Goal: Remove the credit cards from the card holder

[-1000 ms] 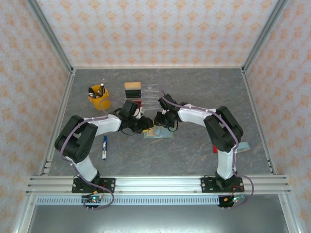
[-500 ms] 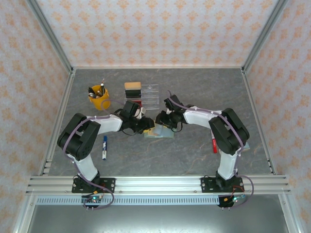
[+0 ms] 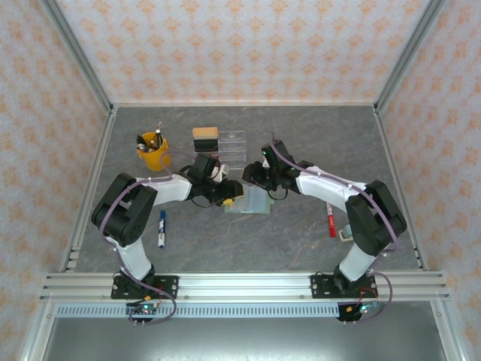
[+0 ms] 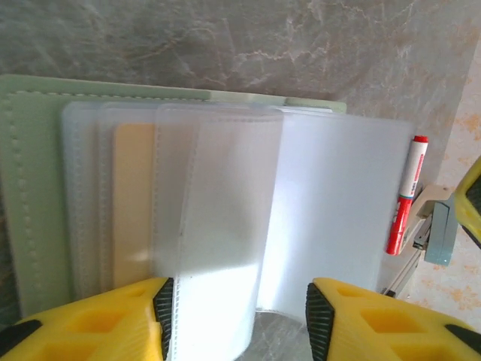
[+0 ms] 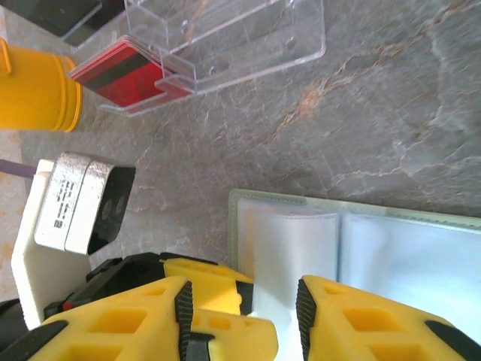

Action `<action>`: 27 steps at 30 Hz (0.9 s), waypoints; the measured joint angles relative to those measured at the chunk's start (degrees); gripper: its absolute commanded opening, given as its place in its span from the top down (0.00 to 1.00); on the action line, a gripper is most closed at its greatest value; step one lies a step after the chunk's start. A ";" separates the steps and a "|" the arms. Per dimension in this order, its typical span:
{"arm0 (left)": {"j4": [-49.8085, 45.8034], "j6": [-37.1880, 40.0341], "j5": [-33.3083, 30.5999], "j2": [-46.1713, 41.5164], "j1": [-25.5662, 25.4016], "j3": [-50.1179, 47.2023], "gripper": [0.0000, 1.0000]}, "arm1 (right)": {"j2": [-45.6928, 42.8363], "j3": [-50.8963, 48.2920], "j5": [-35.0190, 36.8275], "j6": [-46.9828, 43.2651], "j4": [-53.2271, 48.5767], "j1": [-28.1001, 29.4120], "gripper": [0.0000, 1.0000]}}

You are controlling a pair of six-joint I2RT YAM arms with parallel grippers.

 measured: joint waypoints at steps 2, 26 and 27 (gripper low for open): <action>-1.51 0.39 0.04 0.28 -0.59 1.44 0.46 | -0.68 -0.02 1.49 0.00 -0.52 0.00 0.57; -5.84 2.34 3.45 3.65 -7.10 11.85 0.48 | -10.78 -4.24 21.55 1.14 -7.32 -0.04 0.57; -5.97 2.64 3.45 3.39 -7.10 11.93 0.48 | -10.91 -4.31 21.86 1.29 -7.43 -0.04 0.57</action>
